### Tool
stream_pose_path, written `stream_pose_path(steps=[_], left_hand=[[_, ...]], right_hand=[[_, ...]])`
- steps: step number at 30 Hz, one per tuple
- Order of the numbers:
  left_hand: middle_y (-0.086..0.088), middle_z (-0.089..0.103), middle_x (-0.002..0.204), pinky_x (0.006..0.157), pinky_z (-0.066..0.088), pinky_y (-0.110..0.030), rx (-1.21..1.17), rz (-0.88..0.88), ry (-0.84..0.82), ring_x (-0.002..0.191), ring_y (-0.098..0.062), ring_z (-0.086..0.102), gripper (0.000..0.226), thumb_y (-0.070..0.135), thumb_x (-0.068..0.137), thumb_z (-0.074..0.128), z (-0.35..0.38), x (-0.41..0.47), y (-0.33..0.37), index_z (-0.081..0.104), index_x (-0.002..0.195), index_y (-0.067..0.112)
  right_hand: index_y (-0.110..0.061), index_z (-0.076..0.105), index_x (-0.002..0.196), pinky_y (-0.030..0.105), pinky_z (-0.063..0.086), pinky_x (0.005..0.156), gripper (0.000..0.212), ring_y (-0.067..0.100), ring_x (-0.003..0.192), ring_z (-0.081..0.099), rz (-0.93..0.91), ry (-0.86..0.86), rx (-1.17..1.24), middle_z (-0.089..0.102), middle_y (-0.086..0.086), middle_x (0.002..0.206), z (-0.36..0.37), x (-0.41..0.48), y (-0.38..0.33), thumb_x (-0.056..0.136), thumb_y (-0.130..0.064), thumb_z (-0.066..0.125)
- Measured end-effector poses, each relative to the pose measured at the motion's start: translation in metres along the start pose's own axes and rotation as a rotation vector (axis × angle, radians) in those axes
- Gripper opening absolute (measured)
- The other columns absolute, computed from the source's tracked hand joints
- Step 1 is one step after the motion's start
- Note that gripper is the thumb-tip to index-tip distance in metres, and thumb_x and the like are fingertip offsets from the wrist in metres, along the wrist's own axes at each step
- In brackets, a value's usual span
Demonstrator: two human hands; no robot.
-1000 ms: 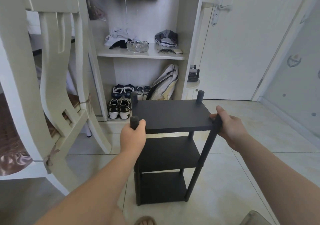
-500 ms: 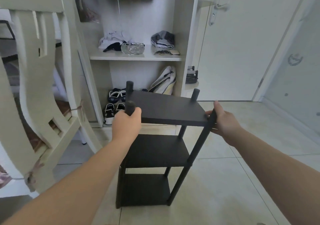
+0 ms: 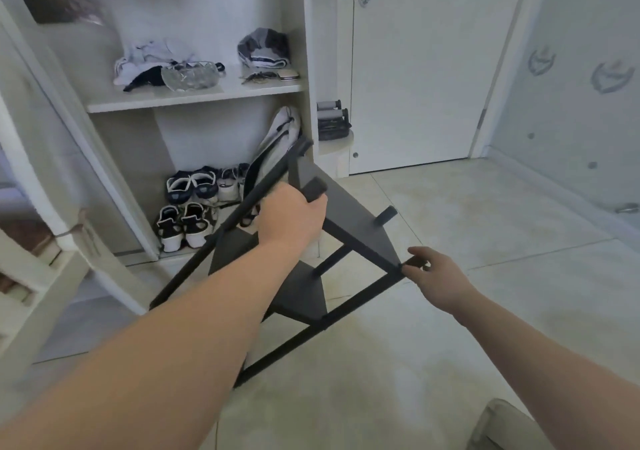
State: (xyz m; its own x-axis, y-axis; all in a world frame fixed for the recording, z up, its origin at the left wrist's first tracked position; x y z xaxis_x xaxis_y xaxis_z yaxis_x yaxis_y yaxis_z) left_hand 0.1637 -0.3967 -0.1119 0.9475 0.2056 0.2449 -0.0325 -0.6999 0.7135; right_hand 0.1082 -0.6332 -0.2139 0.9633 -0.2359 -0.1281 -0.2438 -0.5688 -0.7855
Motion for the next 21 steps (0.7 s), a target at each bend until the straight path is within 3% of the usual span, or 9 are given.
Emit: stream_pose_path(steps=[2, 4, 7, 10, 13, 15, 21], left_hand=[[0.004, 0.058, 0.077, 0.077, 0.053, -0.040, 0.054, 0.023, -0.051, 0.080, -0.025, 0.061, 0.032, 0.047, 0.089, 0.062, 0.029, -0.003, 0.008, 0.051, 0.082, 0.018], [-0.001, 0.065, 0.089, 0.087, 0.053, -0.049, 0.134, 0.046, -0.083, 0.086, -0.026, 0.062, 0.040, 0.048, 0.089, 0.062, 0.057, -0.008, 0.012, 0.055, 0.101, 0.011], [-0.001, 0.063, 0.093, 0.088, 0.054, -0.048, 0.261, 0.071, -0.124, 0.084, -0.024, 0.059, 0.051, 0.054, 0.089, 0.064, 0.101, -0.014, 0.013, 0.051, 0.110, 0.010], [-0.001, 0.063, 0.092, 0.088, 0.053, -0.047, 0.352, 0.059, -0.205, 0.082, -0.024, 0.056, 0.057, 0.058, 0.086, 0.064, 0.143, -0.021, 0.006, 0.049, 0.113, 0.011], [0.004, 0.050, 0.076, 0.089, 0.051, -0.045, 0.445, 0.048, -0.297, 0.089, -0.028, 0.060, 0.069, 0.071, 0.081, 0.063, 0.184, -0.029, -0.005, 0.047, 0.114, 0.012], [0.006, 0.040, 0.068, 0.087, 0.046, -0.042, 0.482, 0.012, -0.387, 0.083, -0.027, 0.051, 0.071, 0.076, 0.077, 0.064, 0.208, -0.033, -0.017, 0.040, 0.106, 0.016], [0.004, 0.047, 0.078, 0.083, 0.047, -0.041, 0.521, 0.000, -0.687, 0.083, -0.027, 0.053, 0.066, 0.060, 0.078, 0.075, 0.266, -0.038, -0.051, 0.036, 0.106, 0.015]], right_hand=[[-0.020, 0.043, 0.152, 0.032, 0.037, 0.106, 0.054, 0.023, 0.136, 0.046, -0.023, -0.018, -0.099, 0.050, 0.002, 0.148, 0.006, 0.002, 0.022, 0.101, -0.024, 0.059], [-0.026, 0.036, 0.155, 0.026, 0.035, 0.098, 0.059, 0.020, 0.130, 0.048, -0.053, -0.050, -0.150, 0.047, 0.001, 0.151, 0.015, 0.006, 0.042, 0.101, -0.024, 0.059], [-0.035, 0.026, 0.159, 0.027, 0.038, 0.092, 0.067, 0.020, 0.117, 0.053, -0.064, -0.116, -0.162, 0.050, 0.002, 0.148, 0.032, 0.018, 0.066, 0.101, -0.028, 0.058], [-0.039, 0.026, 0.158, 0.030, 0.045, 0.090, 0.066, 0.021, 0.125, 0.056, -0.037, -0.132, -0.098, 0.051, -0.001, 0.148, 0.045, 0.032, 0.088, 0.101, -0.029, 0.058], [-0.032, 0.035, 0.155, 0.032, 0.046, 0.098, 0.060, 0.016, 0.132, 0.053, -0.022, -0.028, -0.068, 0.049, -0.005, 0.151, 0.046, 0.045, 0.113, 0.101, -0.027, 0.059], [-0.029, 0.039, 0.153, 0.028, 0.044, 0.096, 0.057, 0.014, 0.130, 0.054, -0.013, 0.065, -0.065, 0.052, -0.006, 0.149, 0.043, 0.054, 0.132, 0.100, -0.025, 0.061], [-0.025, 0.041, 0.152, 0.029, 0.042, 0.100, 0.056, 0.016, 0.130, 0.054, 0.020, 0.066, -0.104, 0.053, -0.006, 0.148, 0.048, 0.072, 0.188, 0.100, -0.026, 0.062]])
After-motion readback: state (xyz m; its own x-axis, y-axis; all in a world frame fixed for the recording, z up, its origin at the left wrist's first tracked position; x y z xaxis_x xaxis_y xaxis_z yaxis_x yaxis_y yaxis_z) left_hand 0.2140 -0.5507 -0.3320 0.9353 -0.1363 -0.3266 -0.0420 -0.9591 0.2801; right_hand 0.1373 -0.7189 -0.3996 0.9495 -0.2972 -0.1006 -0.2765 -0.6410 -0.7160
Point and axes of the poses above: each hand's wrist, its own x-axis towards the middle knuckle, its own z-axis out of the palm, y = z × x, the point moved 1 cm from there along x, towards the middle knuckle
